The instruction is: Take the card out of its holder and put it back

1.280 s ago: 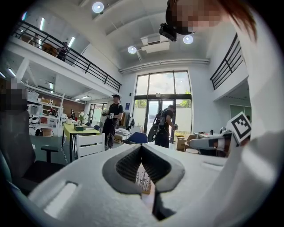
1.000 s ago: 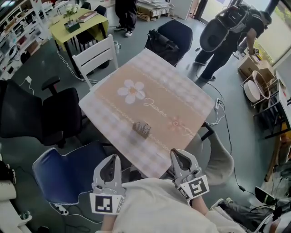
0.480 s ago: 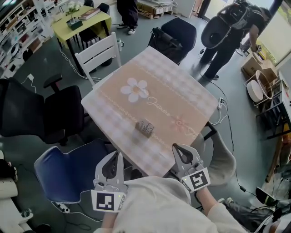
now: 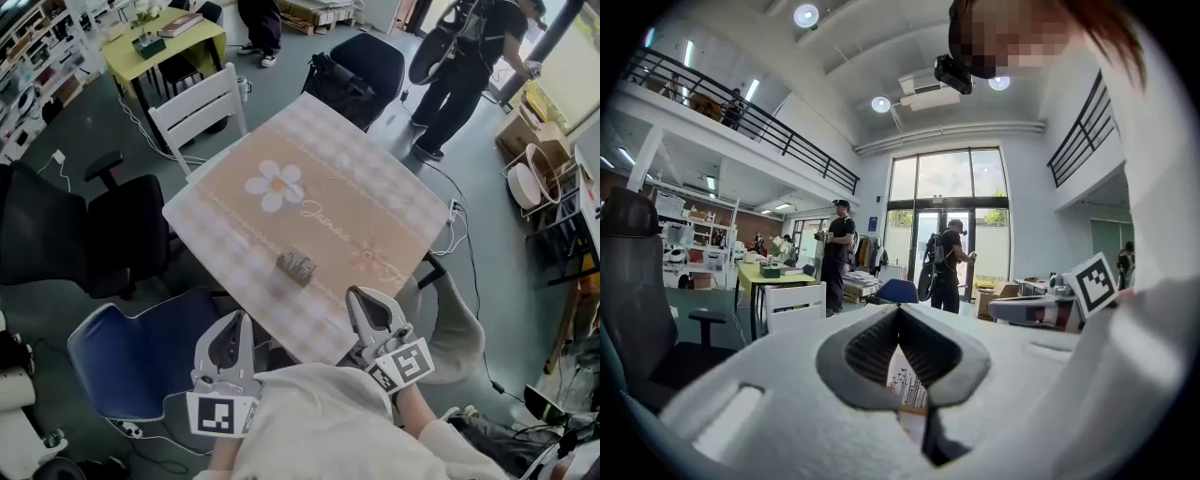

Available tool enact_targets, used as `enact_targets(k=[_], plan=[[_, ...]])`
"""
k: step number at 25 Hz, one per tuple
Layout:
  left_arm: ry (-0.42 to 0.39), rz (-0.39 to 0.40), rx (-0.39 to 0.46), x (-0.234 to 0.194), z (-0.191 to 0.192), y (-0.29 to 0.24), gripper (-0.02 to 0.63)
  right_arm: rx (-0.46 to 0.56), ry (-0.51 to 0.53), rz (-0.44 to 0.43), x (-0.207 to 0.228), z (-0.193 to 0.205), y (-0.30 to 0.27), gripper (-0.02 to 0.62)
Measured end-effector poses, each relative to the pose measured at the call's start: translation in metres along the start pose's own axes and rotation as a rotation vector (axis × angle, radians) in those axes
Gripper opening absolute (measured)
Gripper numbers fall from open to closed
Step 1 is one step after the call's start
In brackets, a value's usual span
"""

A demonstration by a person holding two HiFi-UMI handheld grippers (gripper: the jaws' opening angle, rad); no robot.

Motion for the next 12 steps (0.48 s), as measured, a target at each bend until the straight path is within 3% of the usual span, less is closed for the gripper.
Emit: enact_targets(k=[5, 7, 12], plan=[[0.010, -0.002, -0.009, -0.003, 0.004, -0.005, -0.002, 0.000, -0.004, 0.019, 0.018, -0.007, -0.024, 0.005], [0.013, -0.004, -0.013, -0.004, 0.004, -0.007, -0.002, -0.004, -0.001, 0.009, 0.024, -0.010, -0.035, 0.067], [0.019, -0.019, -0.022, -0.007, 0.003, -0.011, -0.002, -0.060, -0.008, -0.037, 0.036, 0.000, -0.066, 0.117]])
Point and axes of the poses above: the fingertips, and each gripper's own axes: y backward along the fingers, x to its right, z out of its underside, the point moved 10 cm from there along y, backward along the fingers, and after that the axes turned 6 degrees about -y, right-handed, at the moved point
